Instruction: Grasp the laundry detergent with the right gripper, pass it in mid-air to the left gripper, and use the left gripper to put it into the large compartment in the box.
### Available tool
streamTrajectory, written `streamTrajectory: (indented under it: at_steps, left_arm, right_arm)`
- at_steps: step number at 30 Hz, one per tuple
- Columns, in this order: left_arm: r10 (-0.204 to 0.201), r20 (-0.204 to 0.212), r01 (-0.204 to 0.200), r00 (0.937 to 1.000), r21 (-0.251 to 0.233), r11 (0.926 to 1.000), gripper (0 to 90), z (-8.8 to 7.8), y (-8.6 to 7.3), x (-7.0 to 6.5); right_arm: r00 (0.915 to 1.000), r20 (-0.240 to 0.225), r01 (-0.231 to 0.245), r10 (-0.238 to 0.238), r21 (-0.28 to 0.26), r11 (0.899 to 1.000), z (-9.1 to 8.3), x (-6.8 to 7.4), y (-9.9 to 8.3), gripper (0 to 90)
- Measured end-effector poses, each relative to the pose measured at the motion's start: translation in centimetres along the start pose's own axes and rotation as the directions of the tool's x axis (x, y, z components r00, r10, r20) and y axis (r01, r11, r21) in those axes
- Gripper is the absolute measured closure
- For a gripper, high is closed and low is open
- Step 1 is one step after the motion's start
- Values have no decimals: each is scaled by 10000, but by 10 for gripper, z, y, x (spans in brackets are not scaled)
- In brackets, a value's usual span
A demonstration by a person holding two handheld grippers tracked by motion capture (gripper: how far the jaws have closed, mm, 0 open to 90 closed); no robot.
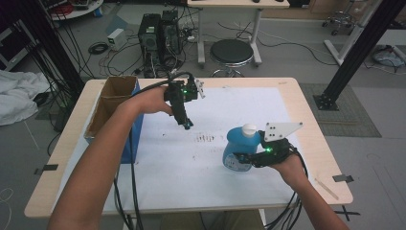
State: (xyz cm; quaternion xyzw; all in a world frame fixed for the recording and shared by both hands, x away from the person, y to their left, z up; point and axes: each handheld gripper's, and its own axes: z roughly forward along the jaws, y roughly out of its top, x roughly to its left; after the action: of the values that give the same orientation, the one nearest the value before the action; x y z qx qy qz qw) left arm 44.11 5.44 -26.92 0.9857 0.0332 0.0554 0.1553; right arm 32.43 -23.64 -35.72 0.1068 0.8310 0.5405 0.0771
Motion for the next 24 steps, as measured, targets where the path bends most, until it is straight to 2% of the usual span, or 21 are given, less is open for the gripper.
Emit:
streamTrajectory:
  at_steps: [5, 15, 24]
  left_arm:
    - [192, 16, -191, 9998, -198, 9996, 29, -8, 4, -13]
    - [684, 246, -681, 9974, -116, 9976, 29, -19, 12, -40]
    - [625, 736, -629, 9953, 35, 9980, 29, -29, 18, -63]
  right_arm:
    - [9999, -93, 62, -63, -58, 10000, -1, 0, 12, 457]
    - [9986, -492, 219, -207, 233, 9995, 10, -10, 39, 457]
    - [9933, -1048, 506, -481, 210, 9985, 27, -15, 48, 458]
